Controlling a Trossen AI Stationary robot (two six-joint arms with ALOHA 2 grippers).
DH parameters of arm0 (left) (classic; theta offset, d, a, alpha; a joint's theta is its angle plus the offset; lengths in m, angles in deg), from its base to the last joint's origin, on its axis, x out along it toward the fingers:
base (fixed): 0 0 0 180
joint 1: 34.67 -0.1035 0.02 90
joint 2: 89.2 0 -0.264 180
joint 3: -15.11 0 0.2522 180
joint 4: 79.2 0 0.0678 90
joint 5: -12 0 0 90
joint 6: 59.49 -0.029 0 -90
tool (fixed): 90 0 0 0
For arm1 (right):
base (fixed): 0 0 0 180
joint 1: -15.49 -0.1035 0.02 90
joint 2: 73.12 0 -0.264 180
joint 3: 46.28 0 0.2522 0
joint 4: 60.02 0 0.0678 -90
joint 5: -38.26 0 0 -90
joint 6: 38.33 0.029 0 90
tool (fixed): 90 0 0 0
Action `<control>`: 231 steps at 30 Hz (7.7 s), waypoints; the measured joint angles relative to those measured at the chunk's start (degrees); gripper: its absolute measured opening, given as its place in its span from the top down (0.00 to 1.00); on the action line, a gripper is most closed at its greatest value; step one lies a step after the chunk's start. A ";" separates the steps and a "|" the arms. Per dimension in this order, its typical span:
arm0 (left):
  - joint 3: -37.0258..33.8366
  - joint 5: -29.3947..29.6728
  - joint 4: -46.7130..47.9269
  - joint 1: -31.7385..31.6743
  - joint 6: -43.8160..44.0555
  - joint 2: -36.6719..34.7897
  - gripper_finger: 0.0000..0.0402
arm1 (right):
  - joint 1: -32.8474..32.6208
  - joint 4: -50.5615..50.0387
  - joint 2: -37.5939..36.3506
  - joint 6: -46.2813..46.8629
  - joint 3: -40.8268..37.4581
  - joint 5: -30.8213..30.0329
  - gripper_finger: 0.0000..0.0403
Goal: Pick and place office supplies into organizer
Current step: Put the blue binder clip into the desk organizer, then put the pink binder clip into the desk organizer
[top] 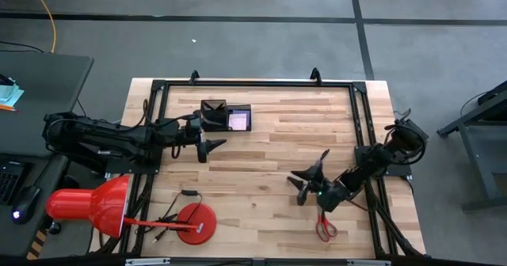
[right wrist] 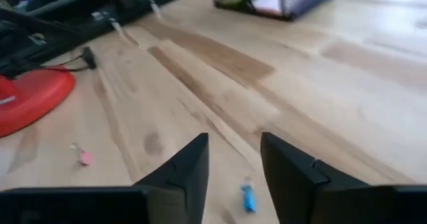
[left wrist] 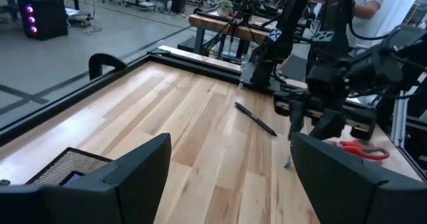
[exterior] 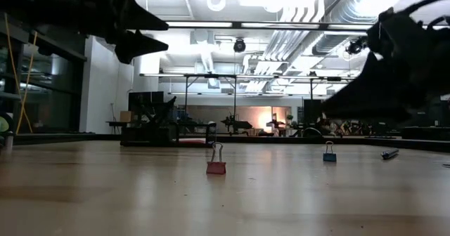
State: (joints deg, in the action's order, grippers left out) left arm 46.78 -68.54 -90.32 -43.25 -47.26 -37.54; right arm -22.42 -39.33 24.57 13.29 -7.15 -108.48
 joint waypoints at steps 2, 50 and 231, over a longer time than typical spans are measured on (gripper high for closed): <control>0.00 0.00 0.18 -0.02 0.00 0.00 0.27 | 0.00 -3.27 0.02 3.80 0.00 0.29 0.65; 0.00 0.00 2.46 -0.02 0.02 -0.02 0.27 | 1.57 -9.42 0.88 0.88 0.07 8.94 0.66; 0.02 10.73 36.76 -0.01 0.19 -36.17 0.27 | 18.51 -16.64 11.24 -37.38 35.82 32.35 0.67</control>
State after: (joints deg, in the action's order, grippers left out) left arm 46.80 -57.81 -53.56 -43.25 -47.07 -73.71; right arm -3.91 -55.97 35.81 -24.09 28.67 -76.13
